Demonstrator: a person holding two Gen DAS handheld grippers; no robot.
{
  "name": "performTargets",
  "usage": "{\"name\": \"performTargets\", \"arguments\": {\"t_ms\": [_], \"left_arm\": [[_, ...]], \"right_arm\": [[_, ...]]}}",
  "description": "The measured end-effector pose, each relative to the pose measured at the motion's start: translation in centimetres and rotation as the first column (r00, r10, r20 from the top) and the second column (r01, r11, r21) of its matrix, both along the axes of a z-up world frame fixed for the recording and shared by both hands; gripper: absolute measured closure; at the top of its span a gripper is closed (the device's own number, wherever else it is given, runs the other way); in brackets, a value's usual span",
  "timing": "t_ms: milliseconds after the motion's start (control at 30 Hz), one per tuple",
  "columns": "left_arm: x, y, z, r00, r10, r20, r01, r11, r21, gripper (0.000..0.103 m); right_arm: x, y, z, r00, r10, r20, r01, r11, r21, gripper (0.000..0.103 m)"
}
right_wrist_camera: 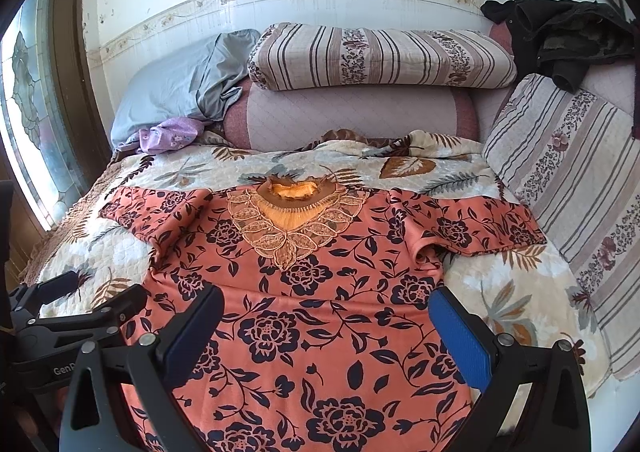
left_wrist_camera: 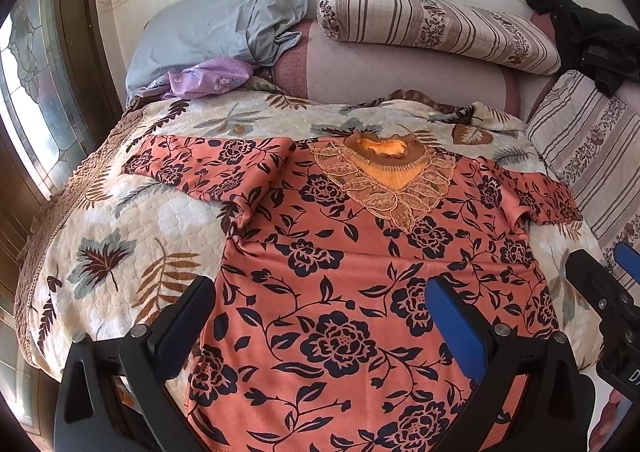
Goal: Fold small clothes
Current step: 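Grasp the sleeve nearest the right tool and fold it across the shirt body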
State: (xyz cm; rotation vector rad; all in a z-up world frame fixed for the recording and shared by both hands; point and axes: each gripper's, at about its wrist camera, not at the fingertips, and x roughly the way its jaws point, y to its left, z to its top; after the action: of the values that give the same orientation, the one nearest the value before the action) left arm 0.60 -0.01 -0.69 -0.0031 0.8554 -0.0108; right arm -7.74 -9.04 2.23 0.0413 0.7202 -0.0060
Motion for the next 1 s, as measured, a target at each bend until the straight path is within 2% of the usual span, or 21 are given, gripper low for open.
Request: {"name": "performTargets", "arguments": {"t_ms": [100, 200, 300, 400, 467, 600, 700, 767, 867, 967, 1000], "left_arm": [[0.4, 0.1, -0.9, 1.0, 0.003, -0.021, -0.003, 1.0, 0.002, 0.0], [1.0, 0.7, -2.7, 0.998, 0.017, -0.054, -0.015, 0.999, 0.028, 0.0], [1.9, 1.7, -5.4, 0.992, 0.066, -0.11, -0.059, 0.996, 0.063, 0.0], [2.9, 2.4, -8.4, 0.978, 0.106, -0.179, -0.091, 0.992, 0.093, 0.0], [3.3, 2.5, -10.0, 0.971, 0.119, -0.206, -0.098, 0.989, 0.112, 0.0], [3.5, 2.7, -11.2, 0.969, 0.148, -0.198, -0.129, 0.986, 0.106, 0.0], [3.7, 3.1, -11.0, 0.971, 0.167, -0.17, -0.151, 0.983, 0.104, 0.0], [4.0, 3.6, -11.0, 0.97, 0.179, -0.164, -0.164, 0.982, 0.097, 0.0], [4.7, 4.5, -11.3, 0.969, 0.19, -0.157, -0.178, 0.98, 0.087, 0.0], [5.4, 5.5, -12.3, 0.963, 0.208, -0.173, -0.199, 0.978, 0.07, 0.0], [5.6, 5.9, -12.7, 0.96, 0.213, -0.183, -0.205, 0.977, 0.059, 0.0]], "right_arm": [[0.1, -0.5, -0.5, 1.0, 0.009, -0.008, -0.009, 1.0, 0.011, 0.0], [-0.1, -2.6, -1.2, 0.998, 0.061, 0.004, -0.061, 0.991, 0.123, 0.0], [0.1, -7.3, -2.5, 0.999, 0.037, 0.004, -0.037, 0.967, 0.254, 0.0], [1.7, -13.9, -4.9, 0.997, -0.051, -0.05, 0.065, 0.928, 0.367, 0.0], [3.2, -19.2, -7.2, 0.986, -0.121, -0.11, 0.159, 0.869, 0.468, 0.0], [6.4, -29.4, -11.8, 0.933, -0.281, -0.226, 0.36, 0.69, 0.627, 0.001], [9.3, -35.4, -14.2, 0.891, -0.373, -0.258, 0.44, 0.57, 0.694, 0.005], [11.5, -38.5, -15.6, 0.863, -0.414, -0.289, 0.482, 0.507, 0.715, 0.014], [14.6, -41.5, -17.2, 0.838, -0.436, -0.327, 0.519, 0.453, 0.725, 0.026], [16.5, -43.1, -18.5, 0.805, -0.473, -0.357, 0.56, 0.41, 0.72, 0.031], [16.9, -43.4, -18.7, 0.799, -0.485, -0.355, 0.565, 0.406, 0.718, 0.032]]}}
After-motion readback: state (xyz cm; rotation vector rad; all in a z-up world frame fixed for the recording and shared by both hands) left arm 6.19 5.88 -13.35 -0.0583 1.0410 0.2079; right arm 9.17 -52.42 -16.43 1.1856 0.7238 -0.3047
